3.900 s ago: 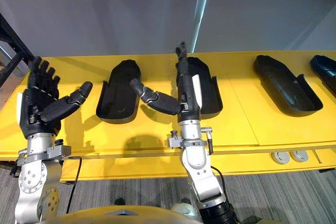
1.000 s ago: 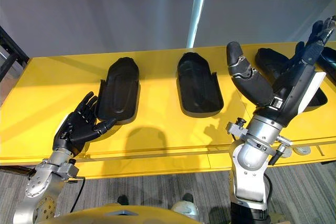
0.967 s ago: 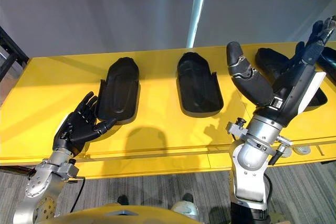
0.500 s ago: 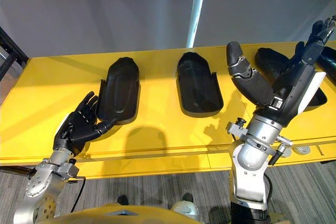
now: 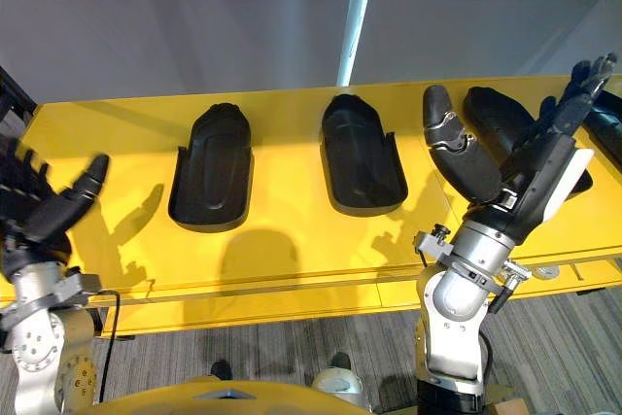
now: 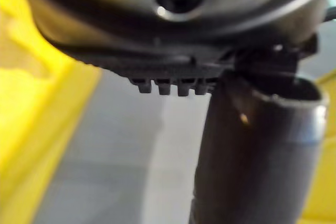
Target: Walk over and take three plastic housings, then place them on the shelf
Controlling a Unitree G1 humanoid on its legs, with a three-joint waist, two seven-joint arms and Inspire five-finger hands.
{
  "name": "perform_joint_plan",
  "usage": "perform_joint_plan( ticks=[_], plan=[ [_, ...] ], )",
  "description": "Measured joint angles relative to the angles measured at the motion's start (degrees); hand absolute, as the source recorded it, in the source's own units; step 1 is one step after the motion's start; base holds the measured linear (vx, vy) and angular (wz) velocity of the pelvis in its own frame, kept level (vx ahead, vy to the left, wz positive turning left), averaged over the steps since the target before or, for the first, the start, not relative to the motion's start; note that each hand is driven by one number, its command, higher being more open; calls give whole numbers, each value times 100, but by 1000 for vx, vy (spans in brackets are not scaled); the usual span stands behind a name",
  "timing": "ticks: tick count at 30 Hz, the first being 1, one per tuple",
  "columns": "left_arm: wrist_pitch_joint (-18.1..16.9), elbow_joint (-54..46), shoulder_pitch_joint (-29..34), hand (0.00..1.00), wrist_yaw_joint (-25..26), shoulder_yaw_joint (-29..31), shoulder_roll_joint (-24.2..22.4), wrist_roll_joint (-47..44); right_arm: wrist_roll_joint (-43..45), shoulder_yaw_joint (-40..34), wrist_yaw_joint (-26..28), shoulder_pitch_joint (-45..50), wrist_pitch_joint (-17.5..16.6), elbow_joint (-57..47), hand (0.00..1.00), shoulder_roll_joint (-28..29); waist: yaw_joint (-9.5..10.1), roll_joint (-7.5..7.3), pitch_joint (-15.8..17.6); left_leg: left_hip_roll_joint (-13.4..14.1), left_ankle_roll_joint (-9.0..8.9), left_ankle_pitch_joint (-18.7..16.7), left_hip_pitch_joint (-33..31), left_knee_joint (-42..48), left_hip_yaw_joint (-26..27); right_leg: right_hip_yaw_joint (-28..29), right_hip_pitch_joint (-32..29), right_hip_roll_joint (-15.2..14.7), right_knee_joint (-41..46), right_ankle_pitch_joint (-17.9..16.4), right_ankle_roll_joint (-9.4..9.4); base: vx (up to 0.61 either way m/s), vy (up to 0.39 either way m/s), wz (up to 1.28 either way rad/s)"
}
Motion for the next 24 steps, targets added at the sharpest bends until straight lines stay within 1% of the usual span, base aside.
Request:
perform_joint_plan(
  ticks=[1, 2, 4, 6, 7, 8, 9, 11, 13, 16, 18, 19, 20, 21, 22, 23, 24],
  plan=[
    [-264, -259, -165, 100, -78, -30, 1, 2, -7, 58, -1, 12, 19, 0, 100, 1, -10, 5, -3, 1, 0, 0, 3, 0, 5, 9, 0, 0, 0, 0, 0, 0, 0, 0],
    [-381, -363, -275, 100, -115, -63, 5, 2, -12, 79, 3, 10, 36, 0, 100, 1, -18, 8, -5, 2, 0, 0, 7, 0, 12, 15, -1, 1, 0, 0, 0, 0, 0, -5],
    [-728, -630, -644, 100, -383, -294, 17, -5, -118, 82, 32, 11, 183, 0, 100, 0, -45, 30, -19, 6, -3, -3, 48, -10, 93, 97, -22, 16, 1, 2, -2, -2, 2, -16],
    [-874, -732, -788, 100, -542, -548, 90, -10, -227, 82, 119, 34, 289, 0, 100, -3, -68, 49, -38, 18, -23, -27, 117, -18, 263, 272, -74, 57, 0, 12, -2, -13, 12, -43],
    [-917, -765, -851, 100, -651, -716, 165, -55, -225, 81, 228, 40, 355, 0, 100, -19, -145, 54, -63, 39, -40, -41, 133, -18, 389, 393, -153, 92, -1, 35, -13, -16, 7, -52],
    [-928, -764, -873, 100, -705, -794, 204, -74, -224, 79, 284, 46, 382, 0, 100, -31, -185, 54, -63, 50, -48, -49, 151, -18, 461, 489, -185, 112, -1, 45, -16, -11, -2, -67],
    [-923, -739, -944, 100, -751, -985, 287, -125, -221, 45, 401, 129, 413, -1, 100, -51, -220, 57, -64, 93, -79, -87, 217, -7, 661, 668, -251, 173, -6, 78, -39, -2, -4, -79],
    [-908, -717, -1049, 100, -752, -1201, 372, -144, -217, 2, 622, 320, 515, -3, 100, -101, -373, 42, -76, 160, -135, -143, 322, 17, 958, 961, -344, 283, -11, 115, -79, 8, -8, -85],
    [-903, -492, -1284, 100, -702, -1430, 450, -225, -200, -246, 848, 704, 566, -12, 100, -112, -545, 56, -109, 266, -211, -302, 431, 173, 1355, 1336, -440, 424, -17, 152, -102, 18, -17, -86],
    [-839, -246, -1428, 100, -552, -1549, 468, -231, 32, -624, 1019, 1073, 564, -27, 100, -115, -786, 108, -165, 347, -278, -441, 495, 315, 1681, 1653, -545, 540, -20, 179, -118, 20, -21, -69],
    [-779, -30, -1539, 100, -383, -1578, 474, -221, 301, -961, 1127, 1248, 522, -29, 100, -114, -1008, 163, -199, 405, -307, -554, 518, 443, 1923, 1954, -678, 654, -27, 228, -133, -2, -19, -69],
    [-767, 9, -1558, 100, -325, -1575, 474, -204, 356, -1017, 1138, 1262, 478, -30, 100, -112, -1035, 177, -208, 414, -305, -599, 498, 503, 1968, 2068, -737, 685, -22, 249, -138, -11, -22, -83],
    [-731, 95, -1604, 100, -200, -1539, 470, -86, 514, -1068, 1167, 1249, 405, -62, 100, -113, -1027, 195, -209, 410, -218, -716, 453, 664, 1886, 2316, -864, 744, -17, 304, -138, -30, -41, -94],
    [-660, 104, -1606, 100, -44, -1492, 474, 42, 576, -1056, 1217, 1216, 309, -95, 100, -111, -986, 219, -213, 400, -61, -876, 376, 834, 1595, 2565, -988, 810, -13, 365, -148, -56, -47, -146],
    [-633, 102, -1570, 100, 218, -1379, 475, 224, 681, -915, 1371, 1110, 158, -130, 100, -114, -898, 263, -187, 359, 216, -1213, 276, 1143, 1012, 2952, -1110, 918, -9, 435, -167, -96, -12, -181],
    [-596, 77, -1479, 100, 430, -1265, 474, 336, 714, -688, 1518, 941, 23, -142, 100, -121, -756, 326, -130, 208, 501, -1723, 212, 1456, 141, 3367, -1186, 1036, -4, 449, -209, -116, 41, -187],
    [-569, 59, -1397, 100, 533, -1214, 470, 445, 722, -574, 1570, 832, -8, -136, 100, -136, -664, 371, -104, 121, 521, -1899, 191, 1605, -280, 3565, -1229, 1115, 15, 474, -216, -153, 117, -193]
  ],
)
